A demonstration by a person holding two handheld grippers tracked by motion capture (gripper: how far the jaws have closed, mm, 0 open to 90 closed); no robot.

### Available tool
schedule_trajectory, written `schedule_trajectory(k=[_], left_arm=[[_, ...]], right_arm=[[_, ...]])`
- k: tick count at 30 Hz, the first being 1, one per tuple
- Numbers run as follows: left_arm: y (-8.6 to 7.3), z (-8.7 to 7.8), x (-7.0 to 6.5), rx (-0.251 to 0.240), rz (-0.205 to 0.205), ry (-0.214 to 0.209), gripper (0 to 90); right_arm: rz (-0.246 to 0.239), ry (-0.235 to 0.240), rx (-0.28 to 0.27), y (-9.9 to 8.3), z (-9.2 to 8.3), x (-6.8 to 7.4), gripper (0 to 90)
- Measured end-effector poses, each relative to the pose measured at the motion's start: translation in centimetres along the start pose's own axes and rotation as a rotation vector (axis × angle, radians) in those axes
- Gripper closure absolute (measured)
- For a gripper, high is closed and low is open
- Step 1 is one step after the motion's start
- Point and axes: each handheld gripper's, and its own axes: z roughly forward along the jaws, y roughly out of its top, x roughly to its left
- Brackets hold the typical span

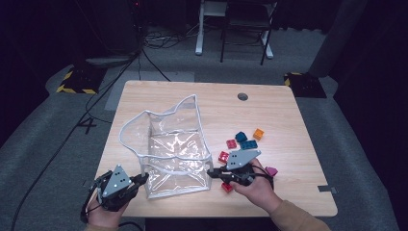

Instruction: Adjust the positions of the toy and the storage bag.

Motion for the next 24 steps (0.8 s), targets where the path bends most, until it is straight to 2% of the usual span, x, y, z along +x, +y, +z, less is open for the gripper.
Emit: schedule_trajectory(k=[3,4,8,12,17,19,21,24], left_arm=[[0.1,0.3,-0.2,0.0,0.004,-0.012,87.1],[0.2,0.4,-0.2,0.002,0.011,-0.019,87.1],[0.7,1.5,-0.3,0.007,0.027,-0.043,87.1],[1.1,2.0,-0.4,0.012,0.039,-0.054,87.1],[1.8,3.0,-0.8,0.009,0.051,-0.089,87.1],[2.3,3.6,-1.3,0.016,0.073,-0.109,87.1],[2.4,3.8,-1.4,0.014,0.079,-0.112,87.0],[2.5,3.9,-1.8,0.014,0.082,-0.118,86.5]], right_arm=[[0.004,0.01,-0.001,-0.4,-0.5,0.6,87.3],[0.006,0.019,0.0,-0.7,-1.1,1.3,87.1],[0.017,0.024,-0.002,-1.4,-1.9,2.3,86.8],[0.027,0.023,-0.005,-1.8,-2.5,2.6,86.7],[0.03,0.01,0.007,-2.3,-3.5,3.1,85.8],[0.038,0.0,0.015,-2.7,-4.3,3.3,85.7],[0.04,-0.004,0.015,-2.9,-4.5,3.4,85.4],[0.054,-0.005,0.015,-3.4,-5.3,3.5,81.1]])
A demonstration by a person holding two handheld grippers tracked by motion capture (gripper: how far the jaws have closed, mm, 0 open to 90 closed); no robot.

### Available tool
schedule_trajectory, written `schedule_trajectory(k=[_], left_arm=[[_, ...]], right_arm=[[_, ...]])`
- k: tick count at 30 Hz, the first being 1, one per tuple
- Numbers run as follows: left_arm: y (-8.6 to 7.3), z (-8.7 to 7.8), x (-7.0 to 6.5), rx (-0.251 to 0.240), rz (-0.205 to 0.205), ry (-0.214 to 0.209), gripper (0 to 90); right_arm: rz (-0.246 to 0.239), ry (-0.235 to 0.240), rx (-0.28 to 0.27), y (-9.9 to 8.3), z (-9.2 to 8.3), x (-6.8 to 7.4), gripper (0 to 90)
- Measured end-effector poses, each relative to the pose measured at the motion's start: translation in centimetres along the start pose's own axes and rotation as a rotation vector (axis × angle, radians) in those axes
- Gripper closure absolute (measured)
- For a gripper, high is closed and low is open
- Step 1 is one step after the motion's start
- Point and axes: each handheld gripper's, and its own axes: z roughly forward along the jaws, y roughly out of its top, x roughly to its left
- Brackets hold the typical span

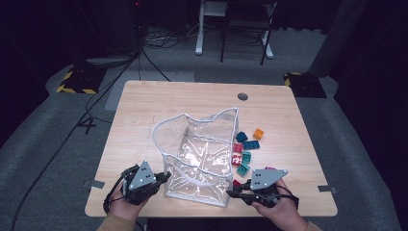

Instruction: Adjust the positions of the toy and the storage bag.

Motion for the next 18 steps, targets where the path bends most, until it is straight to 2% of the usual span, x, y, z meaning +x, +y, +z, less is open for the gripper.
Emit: schedule_trajectory(k=[2,3,4,5,6,7,8,13,15,16,17,18], left_arm=[[-0.2,0.0,-0.1,0.001,0.011,0.006,82.5],[-0.2,0.0,-0.1,0.001,0.011,0.006,75.6],[-0.4,0.0,-0.1,0.012,0.015,0.007,65.7],[-0.4,0.0,-0.1,0.012,0.015,0.007,58.4],[-0.7,-0.2,-0.2,0.014,0.014,0.019,53.6],[-0.7,-0.2,-0.2,0.014,0.014,0.019,49.5],[-1.1,-0.8,0.0,0.002,0.0,0.019,46.1],[-2.2,-2.3,0.5,-0.028,-0.04,-0.01,39.8],[-3.3,-3.1,1.2,-0.032,-0.075,0.012,39.5],[-3.3,-3.1,1.2,-0.032,-0.075,0.012,39.6],[-3.6,-3.1,1.6,-0.035,-0.094,0.02,39.6],[-4.2,-2.7,2.5,-0.008,-0.112,0.04,39.6]], right_arm=[[0.003,-0.001,0.004,-0.1,-0.2,0.0,69.3],[0.003,-0.001,0.004,-0.1,-0.2,0.0,69.3],[0.003,-0.017,-0.003,-0.1,-0.6,-0.1,59.9],[0.003,-0.017,-0.003,-0.1,-0.6,-0.1,59.9],[0.015,-0.028,-0.015,-0.1,-1.1,-0.4,52.1],[0.015,-0.028,-0.015,-0.1,-1.1,-0.4,52.1],[0.028,-0.04,-0.029,-0.1,-1.9,-0.9,48.3],[0.063,-0.068,-0.036,-0.3,-3.5,-2.2,41.6],[0.09,-0.098,-0.039,-0.6,-4.6,-3.3,39.5],[0.101,-0.111,-0.04,-0.7,-5.0,-3.7,39.0],[0.101,-0.111,-0.04,-0.7,-5.0,-3.7,39.0],[0.123,-0.142,-0.046,-1.0,-5.6,-4.6,37.2]])
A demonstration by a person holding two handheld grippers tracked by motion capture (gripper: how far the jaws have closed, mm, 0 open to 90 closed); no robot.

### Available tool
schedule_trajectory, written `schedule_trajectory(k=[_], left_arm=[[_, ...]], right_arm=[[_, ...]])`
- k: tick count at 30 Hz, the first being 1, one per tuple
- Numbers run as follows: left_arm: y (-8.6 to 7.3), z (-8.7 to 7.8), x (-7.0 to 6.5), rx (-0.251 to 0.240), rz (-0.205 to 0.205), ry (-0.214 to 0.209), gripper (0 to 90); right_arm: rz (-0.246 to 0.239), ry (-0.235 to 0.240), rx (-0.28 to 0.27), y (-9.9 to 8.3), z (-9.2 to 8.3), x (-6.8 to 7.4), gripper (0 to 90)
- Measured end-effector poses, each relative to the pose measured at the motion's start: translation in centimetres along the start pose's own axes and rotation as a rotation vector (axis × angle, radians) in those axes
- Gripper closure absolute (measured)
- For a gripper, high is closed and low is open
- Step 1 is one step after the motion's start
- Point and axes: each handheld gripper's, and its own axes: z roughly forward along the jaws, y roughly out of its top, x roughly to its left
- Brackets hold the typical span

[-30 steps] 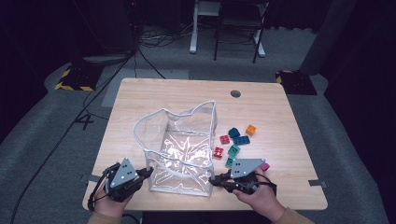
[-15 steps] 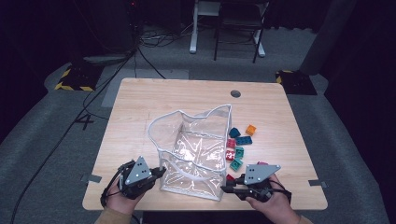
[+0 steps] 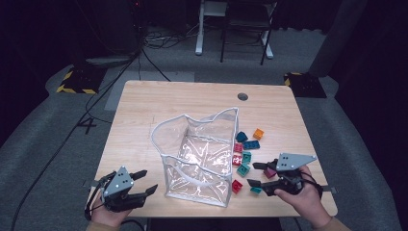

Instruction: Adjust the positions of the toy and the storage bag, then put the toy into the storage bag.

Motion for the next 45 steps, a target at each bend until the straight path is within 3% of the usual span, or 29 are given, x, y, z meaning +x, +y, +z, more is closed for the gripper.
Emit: schedule_trajectory(k=[1,2,3,4,5,6,10,12,21,25,33,45], left_arm=[[0.0,0.0,0.0,0.0,0.0,0.0,39.6],[-0.5,0.7,0.8,0.023,-0.027,0.042,39.6],[-0.5,0.7,0.8,0.023,-0.027,0.042,39.6],[-0.9,1.3,1.9,0.048,-0.051,0.059,39.6],[-0.9,1.3,1.9,0.048,-0.051,0.059,39.5],[-1.1,2.1,2.8,0.082,-0.084,0.095,39.5],[-1.4,3.3,4.3,0.118,-0.128,0.129,39.4],[-1.5,4.5,5.5,0.163,-0.159,0.18,39.4],[-2.1,6.7,7.7,0.224,-0.193,0.235,39.4],[-2.2,7.1,8.1,0.21,-0.208,0.227,39.1],[-2.6,7.3,8.3,0.175,-0.194,0.227,36.4],[-2.6,7.7,8.1,0.161,-0.212,0.248,33.3]], right_arm=[[0.0,0.0,0.0,0.0,0.0,0.0,37.2],[0.029,-0.014,-0.002,-0.1,-0.3,-1.1,36.1],[0.029,-0.014,-0.002,-0.1,-0.3,-1.1,36.1],[0.046,-0.043,-0.004,-0.2,-0.6,-2.2,33.9],[0.049,-0.057,-0.002,-0.2,-0.8,-2.6,33.9],[0.053,-0.069,0.001,-0.3,-0.9,-3.0,33.8],[0.071,-0.107,0.007,-0.6,-1.3,-4.1,33.8],[0.086,-0.139,0.013,-1.0,-1.5,-4.9,33.8],[0.148,-0.225,0.046,-2.6,-1.7,-7.7,33.2],[0.153,-0.262,0.067,-3.0,-1.8,-8.8,33.1],[0.187,-0.278,0.068,-3.4,-1.6,-10.3,32.9],[0.201,-0.315,0.087,-2.9,0.7,-13.9,31.4]])
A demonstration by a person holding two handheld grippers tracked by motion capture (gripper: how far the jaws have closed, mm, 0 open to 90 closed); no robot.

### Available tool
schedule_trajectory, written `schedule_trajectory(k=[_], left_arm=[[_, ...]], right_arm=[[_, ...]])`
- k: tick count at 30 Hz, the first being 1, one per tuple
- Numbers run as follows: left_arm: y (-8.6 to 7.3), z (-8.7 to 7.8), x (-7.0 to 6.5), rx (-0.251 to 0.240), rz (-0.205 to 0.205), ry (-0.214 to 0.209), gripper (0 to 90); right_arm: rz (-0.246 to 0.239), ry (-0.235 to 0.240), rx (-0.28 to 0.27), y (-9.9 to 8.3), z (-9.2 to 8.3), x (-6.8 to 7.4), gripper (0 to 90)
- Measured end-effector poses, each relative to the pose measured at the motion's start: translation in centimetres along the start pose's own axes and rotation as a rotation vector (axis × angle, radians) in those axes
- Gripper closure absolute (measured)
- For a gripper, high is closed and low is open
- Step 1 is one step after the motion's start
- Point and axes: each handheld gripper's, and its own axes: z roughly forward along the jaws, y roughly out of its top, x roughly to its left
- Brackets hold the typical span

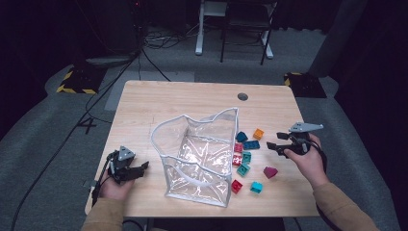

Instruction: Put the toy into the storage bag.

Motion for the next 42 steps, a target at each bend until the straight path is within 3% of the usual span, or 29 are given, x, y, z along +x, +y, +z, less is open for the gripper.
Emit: schedule_trajectory(k=[9,18,24,25,28,31,34,42], left_arm=[[0.0,0.0,0.0,0.0,-0.001,0.002,33.0],[0.0,0.0,-0.1,0.0,-0.005,0.005,32.9],[0.0,0.0,-0.1,0.0,-0.006,0.005,32.9],[0.0,0.0,-0.1,0.0,-0.005,0.005,32.8],[0.0,0.0,-0.1,0.0,-0.006,0.005,32.9],[0.0,0.0,-0.1,0.0,-0.006,0.006,32.9],[0.0,0.0,-0.1,0.0,-0.008,0.007,32.8],[0.0,0.0,0.0,0.001,-0.009,0.005,32.7]], right_arm=[[0.006,-0.022,0.026,1.2,3.8,-1.7,31.3],[0.009,-0.037,0.06,1.3,6.2,-2.7,31.7],[0.002,-0.036,0.079,1.3,7.9,-2.9,35.9],[-0.001,-0.031,0.086,1.4,8.2,-2.9,40.5],[-0.006,-0.031,0.1,1.4,8.5,-2.9,45.7],[-0.004,-0.034,0.116,1.3,8.7,-3.0,58.8],[0.017,-0.04,0.112,1.2,8.5,-3.1,59.2],[0.015,-0.033,0.082,2.1,6.7,-2.8,59.2]])
